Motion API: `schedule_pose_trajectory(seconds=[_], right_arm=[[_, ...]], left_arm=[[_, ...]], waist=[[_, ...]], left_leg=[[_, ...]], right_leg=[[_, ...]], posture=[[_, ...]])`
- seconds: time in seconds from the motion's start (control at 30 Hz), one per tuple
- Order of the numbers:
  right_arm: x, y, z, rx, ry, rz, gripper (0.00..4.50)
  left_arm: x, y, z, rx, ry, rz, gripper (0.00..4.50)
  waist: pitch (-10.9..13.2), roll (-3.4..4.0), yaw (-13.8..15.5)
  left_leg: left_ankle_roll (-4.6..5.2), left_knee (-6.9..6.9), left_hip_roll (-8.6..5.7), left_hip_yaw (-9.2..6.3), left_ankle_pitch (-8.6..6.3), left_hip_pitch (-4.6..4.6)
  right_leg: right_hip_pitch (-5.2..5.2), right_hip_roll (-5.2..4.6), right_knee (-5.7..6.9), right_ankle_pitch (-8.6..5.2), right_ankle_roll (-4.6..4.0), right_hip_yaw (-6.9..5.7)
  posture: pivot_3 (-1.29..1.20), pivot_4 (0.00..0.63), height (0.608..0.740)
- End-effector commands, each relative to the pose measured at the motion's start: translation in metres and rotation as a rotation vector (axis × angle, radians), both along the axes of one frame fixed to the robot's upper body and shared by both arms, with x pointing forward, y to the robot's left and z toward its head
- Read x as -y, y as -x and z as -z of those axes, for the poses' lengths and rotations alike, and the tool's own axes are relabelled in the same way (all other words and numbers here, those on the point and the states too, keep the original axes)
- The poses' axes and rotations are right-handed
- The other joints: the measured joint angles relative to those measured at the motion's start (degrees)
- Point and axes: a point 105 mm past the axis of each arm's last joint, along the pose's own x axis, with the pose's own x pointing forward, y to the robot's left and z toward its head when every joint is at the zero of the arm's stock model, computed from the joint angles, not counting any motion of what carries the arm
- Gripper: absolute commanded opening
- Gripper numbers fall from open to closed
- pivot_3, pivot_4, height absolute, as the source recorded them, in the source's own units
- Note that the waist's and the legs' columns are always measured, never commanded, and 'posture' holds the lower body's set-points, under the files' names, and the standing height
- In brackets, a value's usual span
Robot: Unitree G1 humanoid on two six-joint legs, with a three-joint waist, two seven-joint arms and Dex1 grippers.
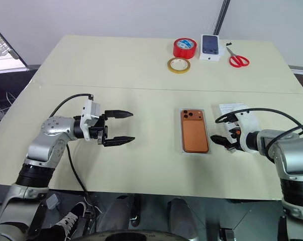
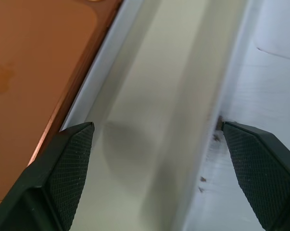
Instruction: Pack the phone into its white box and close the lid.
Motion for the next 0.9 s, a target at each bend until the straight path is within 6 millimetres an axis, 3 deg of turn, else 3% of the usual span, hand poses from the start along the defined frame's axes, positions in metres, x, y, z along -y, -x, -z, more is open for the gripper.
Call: schedule_pose_trajectory(seconds=[0.03, 0.17, 0.33, 0.43, 0.63, 0.8, 0.9], right_arm=[[-0.002, 0.004, -0.01, -0.028, 0.01, -0.014, 4.44], [-0.007, 0.004, -0.011, -0.089, -0.053, 0.015, 4.44], [-0.007, -0.002, -0.008, -0.083, -0.004, 0.009, 4.44], [-0.002, -0.004, 0.0, -0.085, 0.02, 0.031, 3.19], [0.001, -0.006, 0.01, -0.081, 0.036, 0.063, 0.03], [0.005, -0.009, 0.013, -0.068, 0.007, 0.118, 0.03], [-0.002, -0.01, 0.008, -0.065, -0.111, 0.136, 0.03]], left_arm=[[0.003, 0.005, -0.004, 0.045, 0.005, 0.022, 4.5], [0.007, 0.006, -0.003, 0.046, 0.015, 0.024, 4.5], [0.012, 0.005, -0.002, 0.041, 0.034, 0.009, 4.5], [0.014, 0.006, 0.0, 0.039, 0.036, 0.001, 4.5], [0.015, 0.007, 0.005, 0.019, 0.037, -0.033, 4.5], [0.012, 0.004, 0.006, 0.016, 0.029, -0.05, 4.5], [0.011, 0.001, 0.004, 0.019, 0.032, -0.061, 4.5]], waist=[[0.0, 0.0, 0.0], [0.0, 0.01, -0.1], [0.0, 0.0, -0.1], [0.0, 0.0, 0.0], [0.0, 0.0, -0.3], [-0.1, -0.14, -1.0], [-0.1, -0.14, -1.2]], left_leg=[[0.0, -0.02, 0.0, 0.0, 0.0, 0.0], [0.01, -0.07, 0.01, 0.01, 0.0, -0.01], [0.02, -0.04, 0.0, 0.01, -0.01, -0.01], [0.02, -0.04, 0.0, 0.02, -0.01, -0.04], [0.02, -0.03, 0.01, 0.03, -0.01, -0.02], [0.03, -0.02, 0.01, 0.02, -0.01, 0.03], [0.04, 0.0, 0.01, 0.02, -0.02, 0.06]], right_leg=[[-0.01, 0.0, -0.01, 0.0, 0.0, 0.0], [-0.02, 0.01, -0.01, 0.0, 0.0, 0.0], [-0.02, 0.0, -0.01, 0.0, 0.0, 0.01], [-0.04, 0.0, -0.02, 0.0, 0.01, 0.01], [-0.03, 0.02, 0.0, 0.0, 0.01, 0.01], [0.07, 0.03, 0.0, 0.0, 0.01, 0.01], [0.1, 0.02, -0.01, 0.0, 0.01, 0.01]], posture=[[0.0, 0.15, 0.74], [0.0, 0.15, 0.74], [0.0, 0.15, 0.74], [0.0, 0.15, 0.74], [0.0, 0.15, 0.74], [0.0, 0.15, 0.74], [0.0, 0.15, 0.74]])
